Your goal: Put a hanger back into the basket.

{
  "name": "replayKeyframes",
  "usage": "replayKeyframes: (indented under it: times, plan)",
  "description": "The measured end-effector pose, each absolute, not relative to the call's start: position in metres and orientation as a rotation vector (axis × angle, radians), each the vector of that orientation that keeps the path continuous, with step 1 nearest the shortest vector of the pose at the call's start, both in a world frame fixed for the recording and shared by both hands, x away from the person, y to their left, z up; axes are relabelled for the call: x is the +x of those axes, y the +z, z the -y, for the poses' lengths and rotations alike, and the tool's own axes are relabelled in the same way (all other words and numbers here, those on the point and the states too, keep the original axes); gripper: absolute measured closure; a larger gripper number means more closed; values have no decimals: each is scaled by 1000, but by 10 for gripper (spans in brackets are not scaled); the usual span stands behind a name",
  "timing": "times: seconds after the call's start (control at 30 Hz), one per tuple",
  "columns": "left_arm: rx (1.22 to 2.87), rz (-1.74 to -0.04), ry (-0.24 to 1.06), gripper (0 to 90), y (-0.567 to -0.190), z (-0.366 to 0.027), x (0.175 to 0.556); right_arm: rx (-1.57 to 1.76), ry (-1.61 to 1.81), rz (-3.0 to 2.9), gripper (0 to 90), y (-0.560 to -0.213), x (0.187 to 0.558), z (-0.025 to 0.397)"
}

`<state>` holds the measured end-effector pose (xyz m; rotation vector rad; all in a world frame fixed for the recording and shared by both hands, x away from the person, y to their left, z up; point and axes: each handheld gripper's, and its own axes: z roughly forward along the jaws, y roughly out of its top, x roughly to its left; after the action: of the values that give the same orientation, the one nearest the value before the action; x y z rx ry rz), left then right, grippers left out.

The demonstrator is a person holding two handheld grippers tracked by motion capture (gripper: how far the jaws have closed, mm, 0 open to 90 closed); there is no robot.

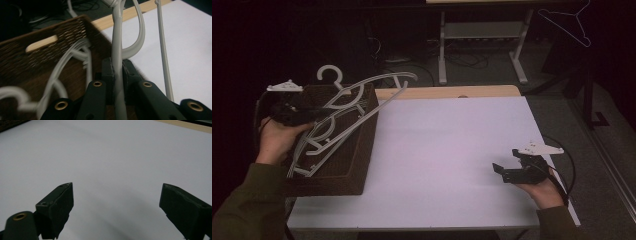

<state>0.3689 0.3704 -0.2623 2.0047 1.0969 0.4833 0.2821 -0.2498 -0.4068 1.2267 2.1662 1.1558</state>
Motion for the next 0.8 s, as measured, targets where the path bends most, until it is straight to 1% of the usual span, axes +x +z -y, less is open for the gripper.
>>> replayKeyframes:
  times: [0.2, 0.47, 0.57, 0.7, 0.8]
  plan:
    - [1976, -1173, 496, 822, -272, -409, 364, 1241, 1147, -2168, 118, -408, 283, 249]
    - [1956, -1265, 528, 822, -285, -446, 360, 1239, 1132, -2171, 118, -409, 284, 250]
    - [1967, -1298, 559, 822, -288, -460, 358, 1245, 1126, -2173, 117, -410, 284, 250]
    - [1970, -1344, 575, 822, -296, -473, 357, 1247, 1124, -2173, 118, -410, 284, 249]
    - [2003, -1374, 588, 822, -304, -473, 360, 1246, 1120, -2175, 118, -410, 284, 249]
